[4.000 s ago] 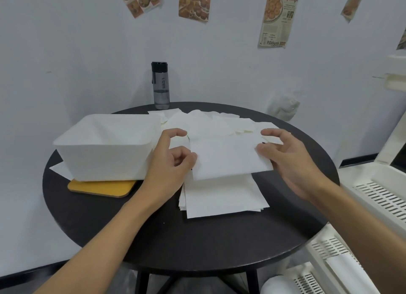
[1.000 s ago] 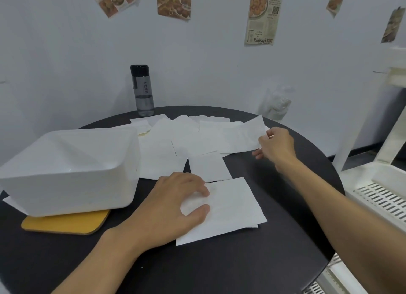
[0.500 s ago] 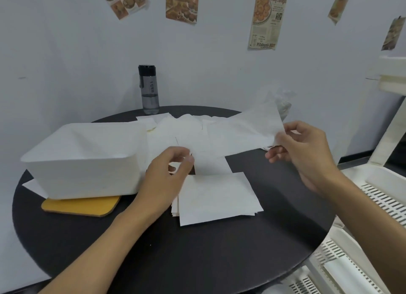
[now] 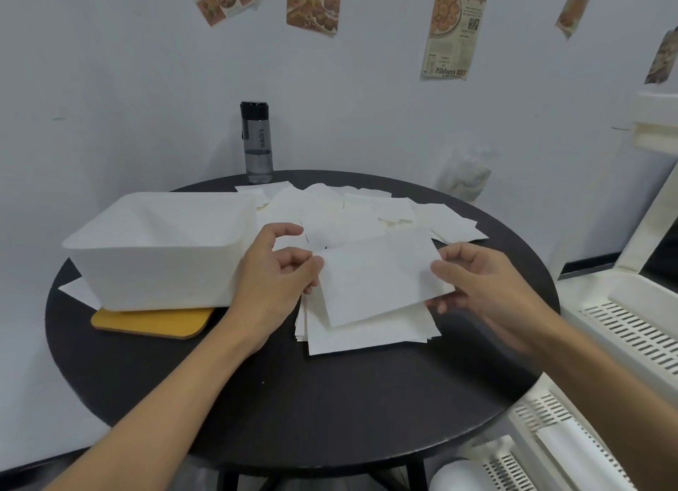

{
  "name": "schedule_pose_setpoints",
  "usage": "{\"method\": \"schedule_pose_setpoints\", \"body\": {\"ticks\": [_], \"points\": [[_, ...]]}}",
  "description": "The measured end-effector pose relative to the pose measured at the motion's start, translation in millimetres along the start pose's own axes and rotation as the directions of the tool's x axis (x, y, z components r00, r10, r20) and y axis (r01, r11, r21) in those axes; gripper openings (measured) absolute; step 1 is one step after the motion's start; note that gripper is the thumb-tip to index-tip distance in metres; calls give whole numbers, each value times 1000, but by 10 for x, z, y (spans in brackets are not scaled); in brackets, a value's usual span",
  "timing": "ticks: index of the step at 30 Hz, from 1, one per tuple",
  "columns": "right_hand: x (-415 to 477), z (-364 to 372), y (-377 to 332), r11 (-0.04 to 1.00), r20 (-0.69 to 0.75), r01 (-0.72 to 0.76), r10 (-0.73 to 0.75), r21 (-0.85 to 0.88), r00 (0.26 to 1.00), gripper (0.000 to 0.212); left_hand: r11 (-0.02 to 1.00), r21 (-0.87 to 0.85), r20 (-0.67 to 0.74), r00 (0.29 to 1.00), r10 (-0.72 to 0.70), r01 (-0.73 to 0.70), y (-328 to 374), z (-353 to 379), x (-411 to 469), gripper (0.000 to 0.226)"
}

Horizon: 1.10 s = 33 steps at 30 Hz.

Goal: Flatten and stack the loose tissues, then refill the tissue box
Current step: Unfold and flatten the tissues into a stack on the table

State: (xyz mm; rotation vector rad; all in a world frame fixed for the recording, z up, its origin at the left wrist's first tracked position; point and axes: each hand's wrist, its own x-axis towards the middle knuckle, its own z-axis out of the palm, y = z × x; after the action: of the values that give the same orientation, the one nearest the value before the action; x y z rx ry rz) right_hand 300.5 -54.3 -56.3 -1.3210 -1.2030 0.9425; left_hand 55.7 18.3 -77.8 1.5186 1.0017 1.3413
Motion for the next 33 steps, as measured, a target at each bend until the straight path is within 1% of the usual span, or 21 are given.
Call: {"method": "schedule_pose_setpoints", "body": {"ticks": [2,4,6,8,10,11,12,14,17,18,20,22,25,28,30,33], "points": [[43,-12,0,992,-78,19,-29,-122,997,15,999,45,7,1000,18,-18,-4,3,-5,36],[78,-22,1,984,-96,18,-35,-178,995,21,998,55,16,999,41,-41,-5,7,-16,33],[89,-19,19,980,-47,6,-16,-201,999,24,996,52,20,997,75,-76,-6,10,-23,29],[86,-10,52,971,-4,0,-1,-240,1000,21,989,82,12,992,123,-124,-13,9,-30,27],[83,-11,94,948,34,2,9,-317,999,18,975,149,10,986,165,-165,-40,6,-44,26],[83,-16,110,931,61,5,19,-365,998,17,961,211,27,983,180,-182,-66,0,-52,26],[84,-21,119,908,93,15,27,-419,995,17,936,292,61,980,189,-199,-92,-8,-64,26],[99,-25,138,841,150,63,21,-537,988,18,864,436,179,965,192,-253,-138,-37,-79,24],[129,-39,189,722,179,172,-67,-671,982,23,774,545,373,920,120,-322,-152,-72,-87,17],[135,-47,210,707,208,200,-76,-678,975,25,748,576,423,903,71,-329,-147,-73,-95,16],[135,-65,254,707,298,231,-30,-668,954,27,697,631,473,881,3,-341,-144,-63,-113,16],[148,-102,291,689,343,232,26,-687,939,26,680,637,488,873,9,-363,-152,-45,-117,17],[192,-162,284,678,309,222,8,-701,951,21,663,629,525,851,24,-407,-138,16,-92,20],[315,-149,229,706,249,241,-93,-666,964,6,607,643,570,821,28,-467,-115,110,-22,21],[506,-96,200,721,211,252,-149,-645,966,5,570,659,579,815,31,-490,-121,156,32,28],[941,21,232,737,153,220,-159,-639,975,9,568,660,575,817,39,-492,-173,155,87,41]]}}
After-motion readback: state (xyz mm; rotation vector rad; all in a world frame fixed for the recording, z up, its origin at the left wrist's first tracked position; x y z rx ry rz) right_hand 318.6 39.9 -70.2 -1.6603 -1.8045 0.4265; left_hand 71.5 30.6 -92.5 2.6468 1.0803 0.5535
